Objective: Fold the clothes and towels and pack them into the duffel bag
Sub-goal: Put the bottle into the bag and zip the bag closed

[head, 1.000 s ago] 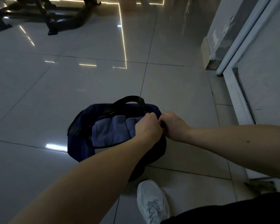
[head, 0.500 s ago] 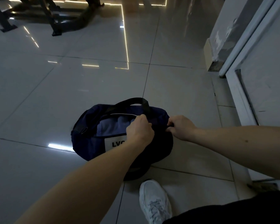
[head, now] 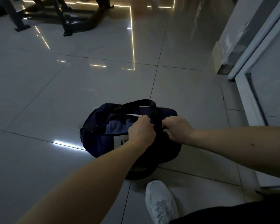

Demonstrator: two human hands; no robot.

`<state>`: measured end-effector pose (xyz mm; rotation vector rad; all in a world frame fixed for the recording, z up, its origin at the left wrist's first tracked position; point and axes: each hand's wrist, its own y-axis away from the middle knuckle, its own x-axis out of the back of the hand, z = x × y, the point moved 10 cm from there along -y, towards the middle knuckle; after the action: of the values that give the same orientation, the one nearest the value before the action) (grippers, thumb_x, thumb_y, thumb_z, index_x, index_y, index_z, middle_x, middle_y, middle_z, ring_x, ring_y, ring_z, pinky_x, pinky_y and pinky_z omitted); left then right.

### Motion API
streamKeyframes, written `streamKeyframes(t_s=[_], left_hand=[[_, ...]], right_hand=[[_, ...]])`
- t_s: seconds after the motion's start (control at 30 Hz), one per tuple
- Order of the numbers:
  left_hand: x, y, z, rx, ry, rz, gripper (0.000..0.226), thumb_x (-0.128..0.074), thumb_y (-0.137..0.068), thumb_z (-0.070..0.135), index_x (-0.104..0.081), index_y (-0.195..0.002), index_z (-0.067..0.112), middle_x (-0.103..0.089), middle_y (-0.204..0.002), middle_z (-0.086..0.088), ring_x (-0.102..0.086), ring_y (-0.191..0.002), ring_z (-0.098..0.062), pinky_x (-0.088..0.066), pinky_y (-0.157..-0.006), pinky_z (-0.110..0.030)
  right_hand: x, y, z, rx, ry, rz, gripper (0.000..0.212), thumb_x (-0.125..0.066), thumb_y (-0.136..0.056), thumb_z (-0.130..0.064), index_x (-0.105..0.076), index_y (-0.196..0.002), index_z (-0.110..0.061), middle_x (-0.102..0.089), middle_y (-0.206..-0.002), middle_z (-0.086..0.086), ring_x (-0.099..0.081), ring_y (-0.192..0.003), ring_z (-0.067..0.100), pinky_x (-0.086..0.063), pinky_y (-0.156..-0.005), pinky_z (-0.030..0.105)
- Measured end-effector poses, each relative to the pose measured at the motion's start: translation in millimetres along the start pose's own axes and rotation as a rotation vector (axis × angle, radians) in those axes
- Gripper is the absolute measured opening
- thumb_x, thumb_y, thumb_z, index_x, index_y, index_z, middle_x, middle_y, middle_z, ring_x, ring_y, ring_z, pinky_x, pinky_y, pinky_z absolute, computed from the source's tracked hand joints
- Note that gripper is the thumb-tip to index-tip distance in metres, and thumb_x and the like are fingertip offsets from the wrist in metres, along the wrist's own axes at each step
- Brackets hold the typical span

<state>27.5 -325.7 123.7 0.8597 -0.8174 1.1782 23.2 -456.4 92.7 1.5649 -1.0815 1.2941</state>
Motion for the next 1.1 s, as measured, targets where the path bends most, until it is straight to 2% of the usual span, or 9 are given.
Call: streamKeyframes(t_s=[0.17,0.23,0.33,0.43,0.5,0.63,0.73,0.93,1.1], left_hand=[[16.3,-5.3,-31.9,0.079,0.031,0.008,0.010,-0.055,-0.093,0.024,-0.052,-0.101,0.019,-0.067,-0.100,0.000,-0.066,-0.088,-0.023,-0.053,-0.074,-0.037],[34.1,-7.1,-52.2,0.114,0.027,0.056,0.007,-0.053,-0.095,0.026,-0.050,-0.098,0.019,-0.064,-0.094,0.002,-0.064,-0.080,-0.021,-0.049,-0.066,-0.035],[54.3,-6.5,-71.3,0.110,0.000,0.104,0.015,-0.049,-0.099,0.033,-0.050,-0.092,0.019,-0.058,-0.092,0.002,-0.057,-0.076,-0.019,-0.042,-0.064,-0.036],[54.0,-5.6,-77.2,0.104,0.025,0.092,0.018,-0.048,-0.100,0.035,-0.049,-0.090,0.020,-0.056,-0.091,0.002,-0.056,-0.075,-0.019,-0.041,-0.064,-0.035],[52.8,-5.1,-78.1,0.097,0.048,0.097,0.019,-0.049,-0.100,0.035,-0.048,-0.088,0.020,-0.055,-0.089,0.003,-0.055,-0.073,-0.017,-0.039,-0.062,-0.035],[53.7,-3.7,-78.9,0.083,0.058,0.108,0.018,-0.050,-0.100,0.035,-0.049,-0.088,0.021,-0.055,-0.089,0.003,-0.056,-0.074,-0.017,-0.040,-0.062,-0.035],[54.4,-4.0,-80.6,0.075,0.061,0.101,0.018,-0.051,-0.099,0.034,-0.050,-0.087,0.021,-0.054,-0.088,0.002,-0.055,-0.073,-0.018,-0.042,-0.061,-0.037],[53.5,-5.5,-88.8,0.067,0.079,0.100,0.016,-0.049,-0.099,0.033,-0.050,-0.089,0.020,-0.054,-0.091,0.001,-0.054,-0.071,-0.018,-0.042,-0.060,-0.037],[57.8,-3.0,-101.7,0.094,0.075,0.127,0.018,-0.049,-0.100,0.034,-0.048,-0.090,0.020,-0.054,-0.093,0.001,-0.054,-0.074,-0.021,-0.038,-0.064,-0.036]], right_hand=[[-10.6,8.4,23.9,-0.104,0.006,-0.088,0.014,-0.058,-0.095,-0.024,-0.061,-0.105,-0.015,-0.061,-0.111,0.004,-0.059,-0.102,0.026,-0.047,-0.081,0.035],[-10.6,12.9,41.8,-0.160,0.023,-0.119,0.008,-0.058,-0.095,-0.026,-0.056,-0.098,-0.018,-0.061,-0.110,0.004,-0.060,-0.098,0.026,-0.049,-0.079,0.036],[-3.9,14.9,50.8,-0.185,0.052,-0.118,0.011,-0.061,-0.092,-0.029,-0.053,-0.093,-0.022,-0.061,-0.106,0.002,-0.060,-0.094,0.025,-0.048,-0.076,0.035],[12.9,4.2,15.4,-0.038,0.064,0.030,0.025,-0.069,-0.081,-0.037,-0.059,-0.095,-0.019,-0.061,-0.096,0.001,-0.060,-0.089,0.025,-0.044,-0.072,0.033],[20.5,-6.4,-21.1,0.085,0.060,0.113,0.031,-0.073,-0.077,-0.040,-0.062,-0.093,-0.016,-0.061,-0.090,0.003,-0.058,-0.082,0.025,-0.047,-0.070,0.035],[25.6,-34.8,-75.5,0.189,0.072,0.168,0.038,-0.066,-0.085,-0.048,-0.066,-0.101,-0.013,-0.059,-0.095,0.005,-0.055,-0.085,0.024,-0.046,-0.074,0.035],[27.0,-53.1,-95.5,0.208,0.098,0.149,0.036,-0.061,-0.090,-0.047,-0.066,-0.099,-0.013,-0.058,-0.095,0.006,-0.053,-0.087,0.025,-0.044,-0.077,0.037],[17.7,-65.5,-107.2,0.235,0.120,0.087,0.031,-0.063,-0.090,-0.038,-0.067,-0.100,-0.010,-0.060,-0.097,0.008,-0.056,-0.091,0.028,-0.045,-0.080,0.039],[11.4,-66.4,-123.0,0.341,0.270,0.079,0.022,-0.079,-0.076,-0.030,-0.066,-0.072,-0.013,-0.060,-0.073,0.005,-0.059,-0.066,0.026,-0.044,-0.062,0.034]])
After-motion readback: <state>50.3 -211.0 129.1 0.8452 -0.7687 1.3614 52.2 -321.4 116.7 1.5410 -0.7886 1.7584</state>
